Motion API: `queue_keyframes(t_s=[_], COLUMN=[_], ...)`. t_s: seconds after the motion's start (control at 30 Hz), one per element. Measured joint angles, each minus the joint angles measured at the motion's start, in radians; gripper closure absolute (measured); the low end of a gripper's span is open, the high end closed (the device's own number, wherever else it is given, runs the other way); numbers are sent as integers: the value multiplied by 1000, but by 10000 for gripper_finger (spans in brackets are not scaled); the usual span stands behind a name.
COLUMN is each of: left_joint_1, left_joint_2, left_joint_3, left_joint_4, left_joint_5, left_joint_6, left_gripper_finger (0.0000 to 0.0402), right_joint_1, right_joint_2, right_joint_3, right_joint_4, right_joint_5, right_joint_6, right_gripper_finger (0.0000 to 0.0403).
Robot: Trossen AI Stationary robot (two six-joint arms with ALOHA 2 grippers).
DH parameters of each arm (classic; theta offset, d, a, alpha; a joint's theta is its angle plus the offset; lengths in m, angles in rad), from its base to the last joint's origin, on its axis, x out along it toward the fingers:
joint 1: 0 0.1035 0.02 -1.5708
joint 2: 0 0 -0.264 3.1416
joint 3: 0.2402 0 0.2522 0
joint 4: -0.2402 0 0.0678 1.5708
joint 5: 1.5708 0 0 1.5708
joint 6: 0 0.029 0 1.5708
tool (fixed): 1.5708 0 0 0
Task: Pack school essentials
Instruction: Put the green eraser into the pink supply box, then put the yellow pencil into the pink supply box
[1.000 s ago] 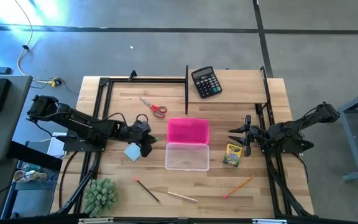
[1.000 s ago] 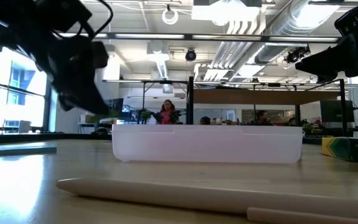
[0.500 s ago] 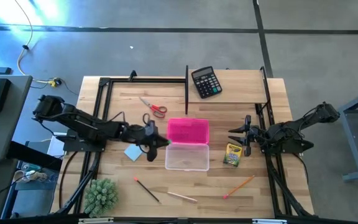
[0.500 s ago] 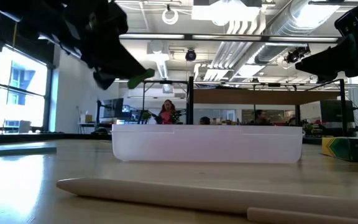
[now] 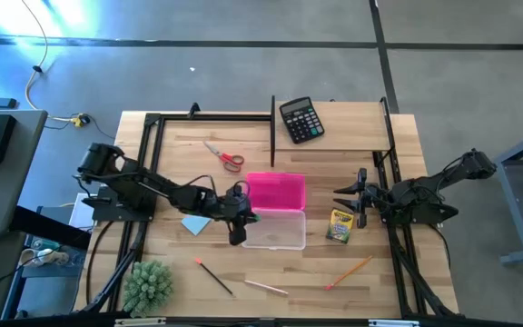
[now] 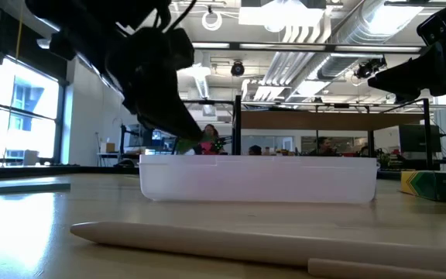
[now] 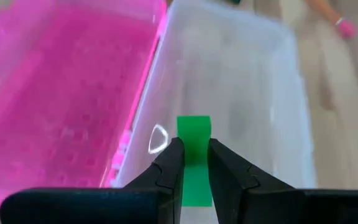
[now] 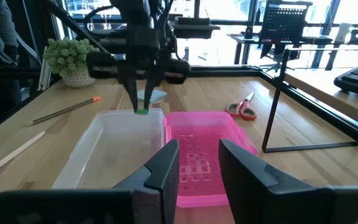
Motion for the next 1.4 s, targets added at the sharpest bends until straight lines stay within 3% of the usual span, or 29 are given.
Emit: queue_keyframes(t_s=[0.3, 0.73, 0.93, 1.17, 1.4], left_joint_1=[4, 3, 3, 0, -18], left_joint_2=[65, 65, 63, 0, -155], left_joint_3=[37, 70, 141, 222, 216], left_joint_4=[-11, -44, -152, -276, -334], left_joint_5=[-5, -28, 0, 1, -9], left_joint_6=[76, 103, 104, 175, 180], left_gripper_finger=[341, 261, 248, 254, 263], right_joint_1=[0, 0, 0, 0, 0], right_joint_2=[-1, 0, 0, -2, 13], right_joint_3=[0, 0, 0, 0, 0], right_joint_4=[0, 0, 0, 0, 0], right_joint_5=[0, 0, 0, 0, 0], right_joint_6=[0, 0, 0, -11, -32], right_gripper_finger=[298, 298, 298, 298, 298])
